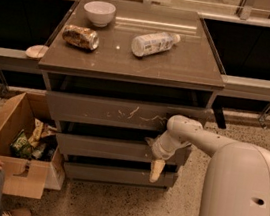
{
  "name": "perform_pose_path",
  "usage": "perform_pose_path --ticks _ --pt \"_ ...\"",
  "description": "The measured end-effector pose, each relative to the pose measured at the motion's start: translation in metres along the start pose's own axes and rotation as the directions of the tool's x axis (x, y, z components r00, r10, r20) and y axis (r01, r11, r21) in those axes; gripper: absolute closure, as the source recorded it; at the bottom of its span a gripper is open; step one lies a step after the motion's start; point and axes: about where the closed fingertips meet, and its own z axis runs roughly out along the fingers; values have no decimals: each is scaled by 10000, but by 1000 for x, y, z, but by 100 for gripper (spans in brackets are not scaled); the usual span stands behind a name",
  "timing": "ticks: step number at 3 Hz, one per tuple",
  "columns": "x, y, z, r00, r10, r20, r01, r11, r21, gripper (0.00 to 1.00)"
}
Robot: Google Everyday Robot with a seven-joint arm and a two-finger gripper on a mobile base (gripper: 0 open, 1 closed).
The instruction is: Open middle drawer
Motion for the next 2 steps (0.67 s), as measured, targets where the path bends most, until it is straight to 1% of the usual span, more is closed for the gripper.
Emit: perform_pose_path --ticks 1,2 --pt "-2 2 14 9996 159 250 -156 9998 -124 18" --pt "-4 1 11 9996 159 252 -155 9998 -123 42"
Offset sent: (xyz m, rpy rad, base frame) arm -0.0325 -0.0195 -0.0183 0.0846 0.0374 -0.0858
